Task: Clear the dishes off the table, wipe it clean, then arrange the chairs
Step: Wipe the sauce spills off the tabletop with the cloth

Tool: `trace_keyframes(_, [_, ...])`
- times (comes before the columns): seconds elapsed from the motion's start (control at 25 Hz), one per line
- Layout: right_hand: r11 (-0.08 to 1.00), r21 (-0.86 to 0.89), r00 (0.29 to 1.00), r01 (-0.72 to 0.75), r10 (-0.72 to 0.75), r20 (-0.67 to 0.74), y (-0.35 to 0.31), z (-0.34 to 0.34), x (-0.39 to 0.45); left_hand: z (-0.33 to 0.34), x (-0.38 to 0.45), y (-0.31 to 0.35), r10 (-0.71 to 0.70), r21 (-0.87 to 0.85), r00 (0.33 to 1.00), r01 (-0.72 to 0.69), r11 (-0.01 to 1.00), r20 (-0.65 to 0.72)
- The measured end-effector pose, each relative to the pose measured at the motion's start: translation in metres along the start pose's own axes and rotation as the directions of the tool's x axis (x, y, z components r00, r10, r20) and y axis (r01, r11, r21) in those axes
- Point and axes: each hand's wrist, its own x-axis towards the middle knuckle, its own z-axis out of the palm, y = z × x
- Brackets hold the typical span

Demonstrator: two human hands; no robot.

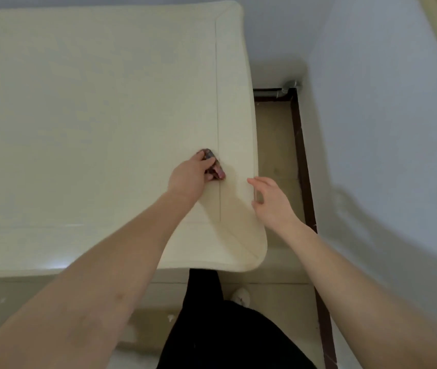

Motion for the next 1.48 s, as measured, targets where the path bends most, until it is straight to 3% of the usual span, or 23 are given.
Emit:
trace_keyframes(0.04, [1.0, -0.02, 1.0, 0.003, -0.003, -0.009, 0.0, -0.001, 0.003, -0.001, 0.023, -0.007, -0.084, -0.051, 0.996, 0.084, 0.995, -0.005])
trace_keyframes(0.12, [0.998, -0.057, 0.999, -0.012, 0.009, -0.052, -0.002, -0.004, 0.014, 0.0, 0.049, -0.01, -0.086, -0.026, 0.996, 0.086, 0.996, -0.004])
trace_keyframes(0.28, [0.995, 0.076, 0.991, -0.06, 0.069, -0.117, -0.017, -0.008, 0.048, 0.004, -0.009, 0.012, 0.205, -0.083, 0.973, -0.197, 0.977, 0.106])
trace_keyframes(0.4, [0.976, 0.173, 0.977, -0.133, 0.158, -0.14, -0.019, -0.006, 0.065, 0.007, -0.048, 0.01, 0.408, -0.137, 0.857, -0.385, 0.913, 0.315])
trace_keyframes(0.48, [0.957, 0.206, 0.963, -0.203, 0.233, -0.137, -0.016, -0.008, 0.07, 0.005, 0.001, -0.007, 0.475, -0.086, 0.848, -0.468, 0.879, 0.235])
trace_keyframes(0.56, [0.942, 0.235, 0.954, -0.24, 0.273, -0.123, -0.014, -0.012, 0.073, 0.003, 0.075, -0.026, 0.347, -0.116, 0.932, -0.334, 0.935, 0.11])
trace_keyframes(0.68, [0.933, 0.279, 0.953, -0.229, 0.273, -0.133, -0.013, -0.015, 0.075, 0.003, 0.158, -0.038, 0.021, -0.022, 0.985, -0.018, 1.0, 0.169])
trace_keyframes(0.72, [0.924, 0.302, 0.946, -0.234, 0.288, -0.148, -0.012, -0.017, 0.077, 0.002, 0.164, -0.032, 0.005, 0.03, 0.983, -0.01, 0.999, 0.185])
trace_keyframes(0.8, [0.911, 0.336, 0.934, -0.24, 0.311, -0.175, -0.012, -0.017, 0.079, 0.001, 0.14, -0.022, 0.117, -0.04, 0.985, -0.113, 0.993, 0.127])
trace_keyframes(0.88, [0.905, 0.348, 0.925, -0.245, 0.326, -0.195, -0.014, -0.018, 0.08, 0.009, 0.096, -0.007, 0.276, -0.084, 0.949, -0.266, 0.96, 0.153])
trace_keyframes(1.04, [0.908, 0.32, 0.912, -0.271, 0.349, -0.217, -0.017, -0.019, 0.086, 0.008, 0.06, -0.011, 0.507, -0.141, 0.808, -0.488, 0.861, 0.3])
trace_keyframes(1.08, [0.9, 0.336, 0.911, -0.276, 0.357, -0.206, -0.015, -0.019, 0.088, 0.007, 0.08, -0.014, 0.52, -0.168, 0.807, -0.492, 0.854, 0.281])
trace_keyframes(1.16, [0.873, 0.39, 0.906, -0.293, 0.384, -0.178, -0.011, -0.02, 0.088, 0.006, 0.137, -0.017, 0.435, -0.076, 0.886, -0.428, 0.9, 0.16])
trace_keyframes(1.28, [0.872, 0.404, 0.921, -0.277, 0.36, -0.146, -0.011, -0.02, 0.081, 0.001, 0.18, -0.013, 0.1, 0.05, 0.977, -0.112, 0.992, 0.19])
trace_keyframes(1.36, [0.893, 0.379, 0.933, -0.244, 0.323, -0.16, -0.012, -0.019, 0.077, 0.003, 0.147, -0.005, 0.178, 0.005, 0.954, -0.185, 0.983, 0.24])
trace_keyframes(1.48, [0.897, 0.362, 0.929, -0.254, 0.33, -0.166, -0.013, -0.02, 0.074, 0.01, 0.045, 0.011, 0.41, -0.231, 0.871, -0.355, 0.906, 0.272])
